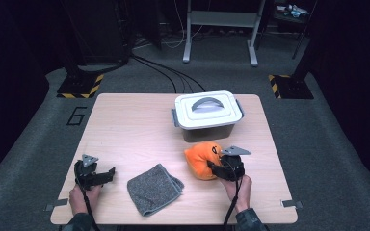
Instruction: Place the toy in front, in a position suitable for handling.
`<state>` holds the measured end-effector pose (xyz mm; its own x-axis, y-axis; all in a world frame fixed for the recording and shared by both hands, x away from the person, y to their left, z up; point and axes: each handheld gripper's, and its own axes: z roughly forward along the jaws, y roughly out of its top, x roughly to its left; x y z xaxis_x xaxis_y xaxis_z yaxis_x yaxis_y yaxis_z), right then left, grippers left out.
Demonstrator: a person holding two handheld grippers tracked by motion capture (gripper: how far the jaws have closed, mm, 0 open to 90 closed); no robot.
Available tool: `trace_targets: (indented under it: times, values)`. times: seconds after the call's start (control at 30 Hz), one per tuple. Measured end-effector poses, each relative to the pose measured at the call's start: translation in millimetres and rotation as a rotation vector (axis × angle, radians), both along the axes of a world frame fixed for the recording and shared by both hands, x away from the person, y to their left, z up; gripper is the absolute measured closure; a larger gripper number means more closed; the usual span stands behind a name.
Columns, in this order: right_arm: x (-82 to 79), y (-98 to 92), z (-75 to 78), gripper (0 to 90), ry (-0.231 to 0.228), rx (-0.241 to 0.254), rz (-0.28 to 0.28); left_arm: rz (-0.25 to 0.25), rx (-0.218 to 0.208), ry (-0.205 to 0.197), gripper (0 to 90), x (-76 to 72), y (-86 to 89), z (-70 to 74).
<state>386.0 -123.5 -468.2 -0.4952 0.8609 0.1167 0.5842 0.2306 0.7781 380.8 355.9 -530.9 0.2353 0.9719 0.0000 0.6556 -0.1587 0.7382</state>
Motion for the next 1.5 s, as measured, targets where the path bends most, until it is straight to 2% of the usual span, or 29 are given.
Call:
trace_targets:
  times: [0.27, 0.67, 0.9, 1.5]
  values:
    - [-5.5, -1.0, 5.4, 61.3, -0.041, 0.002, -0.008, 0.0, 0.0, 0.0, 11.5, 0.0, 0.0, 0.0]
    - [-13.3, -11.0, 14.0, 62.0, -0.062, 0.022, -0.036, 0.0, 0.0, 0.0, 11.5, 0.0, 0.0, 0.0]
    - [-15.2, -18.7, 17.8, 61.7, -0.073, 0.017, -0.05, 0.004, 0.001, -0.006, 11.5, 0.1, -0.3, -0.4]
    - [-19.1, -56.0, 25.0, 61.3, -0.09, 0.007, -0.148, 0.006, 0.001, -0.007, 11.5, 0.1, -0.5, -0.6]
